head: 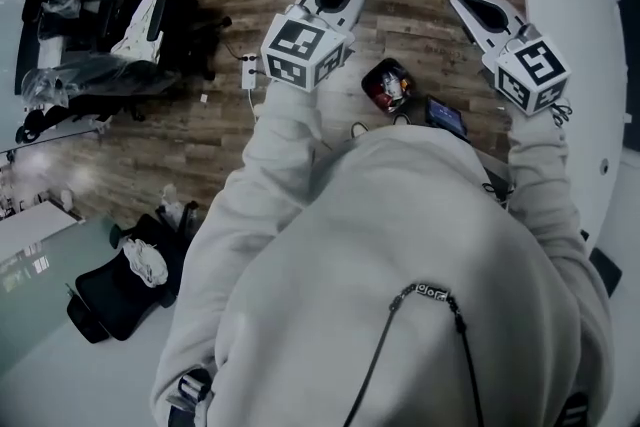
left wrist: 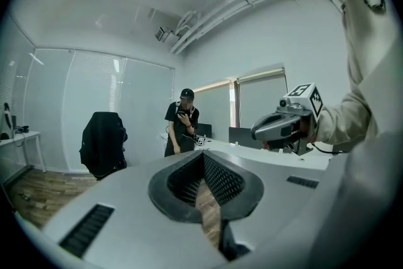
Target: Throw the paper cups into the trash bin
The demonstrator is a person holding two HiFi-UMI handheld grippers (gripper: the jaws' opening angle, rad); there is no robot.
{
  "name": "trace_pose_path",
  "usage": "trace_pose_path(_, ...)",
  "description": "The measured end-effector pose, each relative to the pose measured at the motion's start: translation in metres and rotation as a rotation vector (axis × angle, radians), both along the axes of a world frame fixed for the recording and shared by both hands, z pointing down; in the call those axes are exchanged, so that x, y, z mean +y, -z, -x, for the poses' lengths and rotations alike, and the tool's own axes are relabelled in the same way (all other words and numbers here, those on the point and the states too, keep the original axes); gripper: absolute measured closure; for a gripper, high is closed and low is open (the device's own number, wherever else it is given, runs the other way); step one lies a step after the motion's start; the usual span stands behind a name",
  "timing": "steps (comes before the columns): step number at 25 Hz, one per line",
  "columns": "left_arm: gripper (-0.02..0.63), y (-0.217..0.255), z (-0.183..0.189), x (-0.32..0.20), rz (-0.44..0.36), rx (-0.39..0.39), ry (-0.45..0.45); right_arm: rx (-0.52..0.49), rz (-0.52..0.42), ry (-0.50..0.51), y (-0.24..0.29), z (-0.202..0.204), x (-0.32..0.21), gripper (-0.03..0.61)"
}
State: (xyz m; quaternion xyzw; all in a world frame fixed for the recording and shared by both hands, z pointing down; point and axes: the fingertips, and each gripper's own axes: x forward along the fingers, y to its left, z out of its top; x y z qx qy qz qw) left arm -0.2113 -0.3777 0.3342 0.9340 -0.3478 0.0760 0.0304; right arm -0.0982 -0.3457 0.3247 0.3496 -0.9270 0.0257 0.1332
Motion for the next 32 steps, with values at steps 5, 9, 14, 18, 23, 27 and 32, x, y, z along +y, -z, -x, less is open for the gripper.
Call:
trace_pose_path(5, 0.615, 0.013, -0.007, 0.005, -0.015, 0.026, -0.014, -0.010, -0.021, 0.025, 0.013, 0.011, 0.005, 0.558)
trace_pose_path(9, 0.615, 0.016, -0.012, 0.005, -0.019, 0.024, -0.025, -0.022, -0.011, 0.032, 0.013, 0.014, 0.005, 0.558)
trace_pose_path(14, 0.615, 0.017, -0.013, 0.005, -0.022, 0.025, -0.024, -0.023, -0.018, 0.028, 0.015, 0.010, 0.005, 0.558)
trace_pose_path(18, 0.615, 0.019, -0.013, 0.007, -0.023, 0.024, -0.031, -0.026, -0.018, 0.027, 0.017, 0.012, 0.004, 0.558)
trace_pose_path(23, 0.615, 0.016, -0.012, 0.008, -0.016, 0.017, -0.026, -0.017, -0.019, 0.038, 0.016, 0.012, 0.005, 0.558)
trace_pose_path(27, 0.615, 0.012, -0.011, 0.008, -0.006, 0.017, -0.030, -0.015, -0.014, 0.034, 0.013, 0.007, 0.002, 0.558)
trace_pose_path(32, 0.615, 0.012, -0.011, 0.009, -0.009, 0.010, -0.036, -0.006, -0.021, 0.040, 0.014, 0.008, 0.000, 0.558)
